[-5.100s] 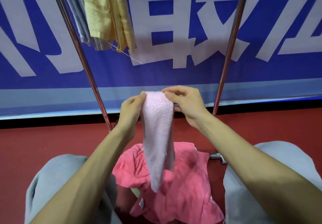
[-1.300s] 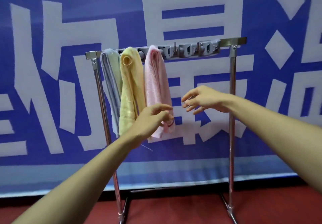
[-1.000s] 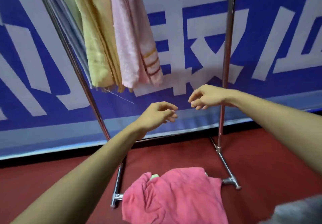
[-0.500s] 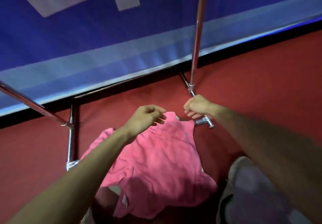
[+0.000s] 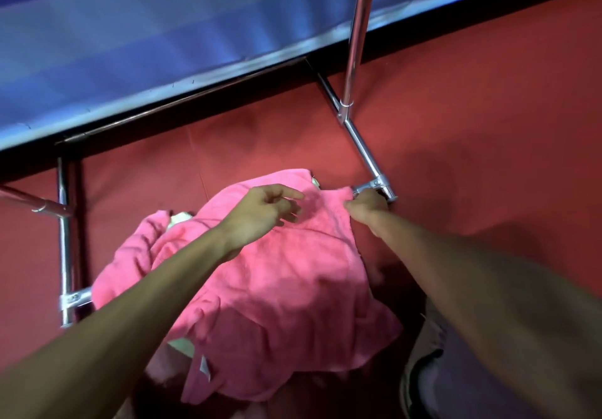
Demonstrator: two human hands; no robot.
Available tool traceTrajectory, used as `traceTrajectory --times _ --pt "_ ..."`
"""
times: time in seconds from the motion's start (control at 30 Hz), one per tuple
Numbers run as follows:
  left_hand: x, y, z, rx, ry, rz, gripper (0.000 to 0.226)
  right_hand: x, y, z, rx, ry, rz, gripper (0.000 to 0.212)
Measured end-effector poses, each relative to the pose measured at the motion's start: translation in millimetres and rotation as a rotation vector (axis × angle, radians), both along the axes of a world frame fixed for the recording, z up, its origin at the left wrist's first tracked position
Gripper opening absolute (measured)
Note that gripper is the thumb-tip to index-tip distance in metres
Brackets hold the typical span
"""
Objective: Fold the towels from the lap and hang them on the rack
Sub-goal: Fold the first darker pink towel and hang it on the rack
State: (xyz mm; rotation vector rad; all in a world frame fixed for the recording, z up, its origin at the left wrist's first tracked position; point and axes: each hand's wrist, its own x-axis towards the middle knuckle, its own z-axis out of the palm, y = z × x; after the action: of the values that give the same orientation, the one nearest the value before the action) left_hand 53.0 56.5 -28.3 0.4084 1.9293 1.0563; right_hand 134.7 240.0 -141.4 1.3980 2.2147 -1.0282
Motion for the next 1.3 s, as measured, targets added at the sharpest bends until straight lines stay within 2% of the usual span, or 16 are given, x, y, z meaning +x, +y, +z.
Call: traceTrajectory --times 0.2,0.27,0.37,0.53,0.63,0.87,0.97,1.03,1.17,1.23,1.3 --pt "-1.0 -19.0 16.1 -0.013 0.004 -0.040 0.023 -6.7 -12.0 25.1 -0.025 0.088 0.068 0.035" --pt "-1.3 -26.0 29.5 -0.025 0.016 -0.038 0.022 -10.6 -19.1 48.3 -0.070 0.174 0.119 0.023" --pt "-2.4 -37.8 57.9 -0.017 0.044 -0.026 0.021 -16.0 -31.0 95.0 -0.003 0.289 0.198 0.035" --pt "-3.8 -52.9 133.9 0.064 0.243 -0.026 0.017 -23.3 -51.0 179.8 0.032 0.526 0.326 0.033" --pt "2.8 -65.4 183.8 0.119 0.368 0.005 0.020 -25.3 -66.2 235.8 0.084 0.593 0.465 0.030" --pt "35.8 -110.2 256.3 0.151 0.483 0.096 0.019 -17.2 -110.9 353.2 0.066 0.703 0.756 0.030" --pt "51.7 -130.1 277.8 0.327 0.434 0.246 0.017 -7.1 -122.7 373.8 -0.011 0.847 0.709 0.035" --pt "57.4 -139.2 290.4 0.424 0.488 0.317 0.019 -0.6 -130.9 377.8 -0.049 0.933 0.654 0.042" --pt "49.6 -146.9 294.1 0.334 0.605 0.378 0.016 2.7 -153.6 390.5 -0.014 1.038 0.707 0.053" --pt "45.8 -147.1 292.1 0.268 0.587 0.414 0.014 4.6 -161.2 394.6 -0.028 1.077 0.717 0.054" --pt "46.8 -145.8 290.3 0.222 0.555 0.394 0.022 8.6 -164.9 393.0 -0.012 1.092 0.718 0.054"
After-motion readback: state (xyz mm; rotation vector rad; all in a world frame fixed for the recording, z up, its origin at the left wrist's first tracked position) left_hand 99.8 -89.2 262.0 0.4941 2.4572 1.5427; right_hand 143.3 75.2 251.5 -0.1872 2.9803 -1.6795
